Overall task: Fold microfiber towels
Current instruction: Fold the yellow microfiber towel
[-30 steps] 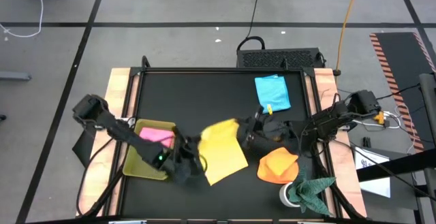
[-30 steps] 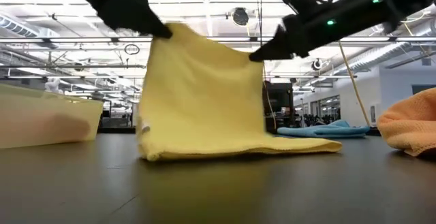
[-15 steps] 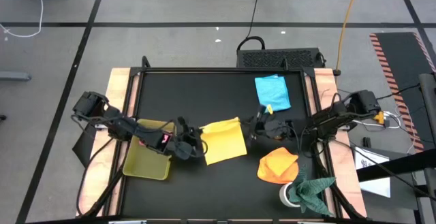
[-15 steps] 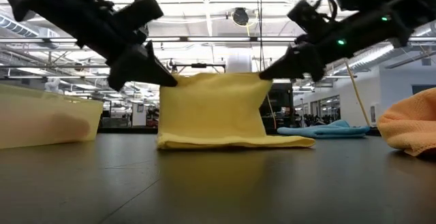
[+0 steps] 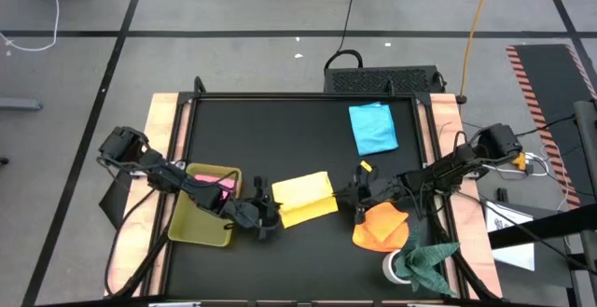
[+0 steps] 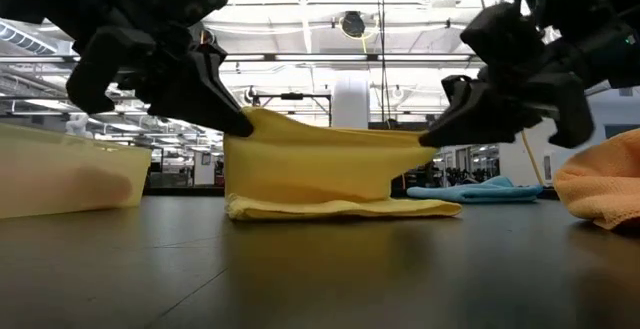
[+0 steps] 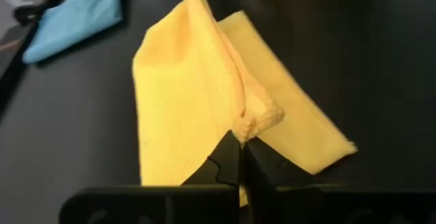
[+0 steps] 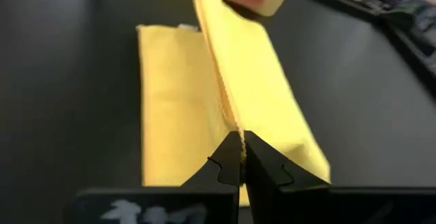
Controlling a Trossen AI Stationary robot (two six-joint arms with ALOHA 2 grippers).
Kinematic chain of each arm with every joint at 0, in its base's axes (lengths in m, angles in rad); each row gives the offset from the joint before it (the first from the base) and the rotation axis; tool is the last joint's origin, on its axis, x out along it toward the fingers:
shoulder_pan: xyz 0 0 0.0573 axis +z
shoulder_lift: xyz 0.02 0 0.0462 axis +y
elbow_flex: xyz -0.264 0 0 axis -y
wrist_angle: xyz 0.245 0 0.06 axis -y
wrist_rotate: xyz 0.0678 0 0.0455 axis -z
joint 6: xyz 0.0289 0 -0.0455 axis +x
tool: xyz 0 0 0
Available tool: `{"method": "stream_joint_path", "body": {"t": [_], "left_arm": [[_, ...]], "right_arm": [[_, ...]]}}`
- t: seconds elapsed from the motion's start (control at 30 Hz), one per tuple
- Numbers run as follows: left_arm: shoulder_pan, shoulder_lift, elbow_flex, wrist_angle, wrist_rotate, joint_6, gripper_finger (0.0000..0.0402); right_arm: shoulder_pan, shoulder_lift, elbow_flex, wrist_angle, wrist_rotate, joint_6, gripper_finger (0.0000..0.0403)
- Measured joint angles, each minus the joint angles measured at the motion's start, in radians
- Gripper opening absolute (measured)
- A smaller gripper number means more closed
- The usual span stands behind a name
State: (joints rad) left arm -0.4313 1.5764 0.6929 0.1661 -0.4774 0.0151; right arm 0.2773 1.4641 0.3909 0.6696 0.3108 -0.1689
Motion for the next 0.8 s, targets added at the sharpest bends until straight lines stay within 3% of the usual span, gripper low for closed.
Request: {"method": "stream_joint_path", "body": {"t": [0.2, 0.57, 0.67, 0.8], "left_arm": [[-0.003, 0.006, -0.001, -0.013, 0.072, -0.034, 0.003], [-0.002, 0.007, -0.001, 0.029, 0.132, -0.074, 0.0007], [-0.002, 0.007, -0.001, 0.092, 0.173, -0.012, 0.004], [0.005, 0.007, 0.0, 0.203, 0.225, 0.032, 0.0117]], "right_arm": [[-0.001, 0.001, -0.025, -0.007, -0.037, 0.0, 0.0001], [-0.001, 0.0, -0.025, 0.001, -0.105, 0.0, 0.0024], [-0.001, 0.0, -0.024, 0.008, -0.104, 0.0, 0.0023], [-0.001, 0.0, -0.024, 0.018, -0.103, -0.001, 0.0022]]}}
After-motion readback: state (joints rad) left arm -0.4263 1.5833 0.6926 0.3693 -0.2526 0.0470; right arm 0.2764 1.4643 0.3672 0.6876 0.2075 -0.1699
